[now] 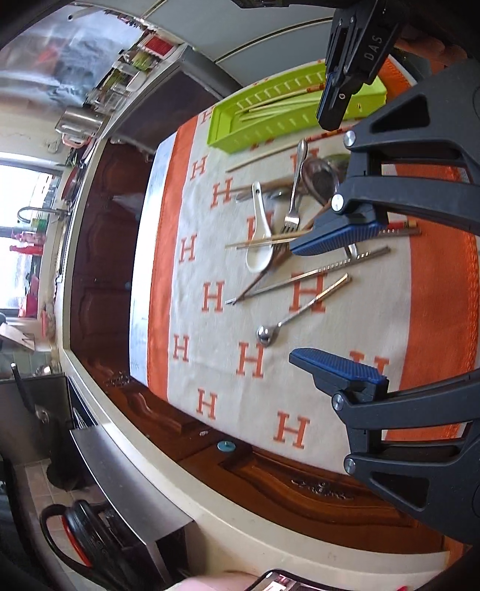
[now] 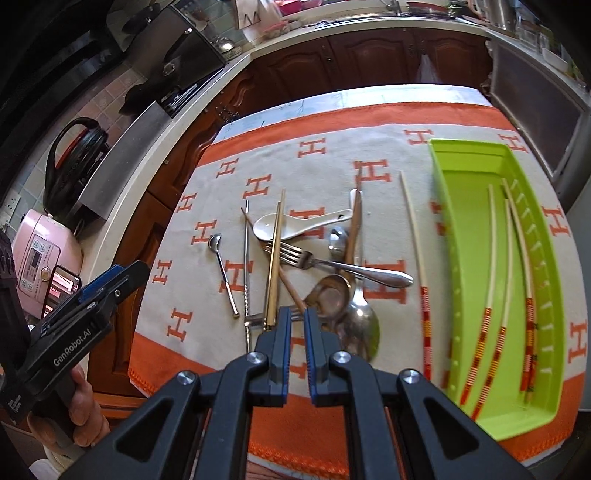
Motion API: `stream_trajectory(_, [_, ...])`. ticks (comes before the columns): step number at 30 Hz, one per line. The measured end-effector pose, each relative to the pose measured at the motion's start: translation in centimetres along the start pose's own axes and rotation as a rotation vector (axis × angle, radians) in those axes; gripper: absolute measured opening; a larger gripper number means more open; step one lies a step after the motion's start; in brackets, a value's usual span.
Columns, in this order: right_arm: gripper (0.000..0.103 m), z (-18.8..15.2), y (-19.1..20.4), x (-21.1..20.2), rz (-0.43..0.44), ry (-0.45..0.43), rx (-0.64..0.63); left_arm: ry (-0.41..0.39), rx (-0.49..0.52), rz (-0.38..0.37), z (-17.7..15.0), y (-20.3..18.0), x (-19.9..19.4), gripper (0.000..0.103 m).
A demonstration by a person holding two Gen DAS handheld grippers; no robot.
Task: Organize utensils
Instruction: 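Move both tools back over the utensil pile toward the next chopsticks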
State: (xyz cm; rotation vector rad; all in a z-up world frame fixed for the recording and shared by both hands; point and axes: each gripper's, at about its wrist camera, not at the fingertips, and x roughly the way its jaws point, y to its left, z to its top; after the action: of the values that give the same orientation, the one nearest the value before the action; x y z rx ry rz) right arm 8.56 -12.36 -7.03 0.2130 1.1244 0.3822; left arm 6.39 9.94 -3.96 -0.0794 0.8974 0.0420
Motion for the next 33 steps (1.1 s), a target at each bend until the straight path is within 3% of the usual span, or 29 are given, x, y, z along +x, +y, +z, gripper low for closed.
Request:
stream_trajectory(4, [0.007,0.2,0.8,2.5,-0.003,0.054,-0.027,0.02,0.009,-0.021,-0.3,0.7,1.1,0.048])
stream_trajectory(8, [0.007,-0.1,1.1,4.2,0.032,0.097,-0.038,0.068,0.034,-0.07,-0.9,0.0,2.9,0.035])
stream_trajectory(12, [0.007,-0.4,1.4,6.0,0.063,0.143,-0.036,0.114,0.058,-0.099,-1.5,-0.9,4.8,0.029])
stream_trajectory(22, [0.007,-1.1,1.9,9.3,0.098,0.219,-0.04,0.178,0.063,-0.115,-2.3,-1.0,7.6,0.029])
stream_trajectory(33, [0.009,-1.4,2.3,10.2,0.084,0.225,-0.061,0.208,0.044,-0.118,-2.4,-0.4,8.8,0.029])
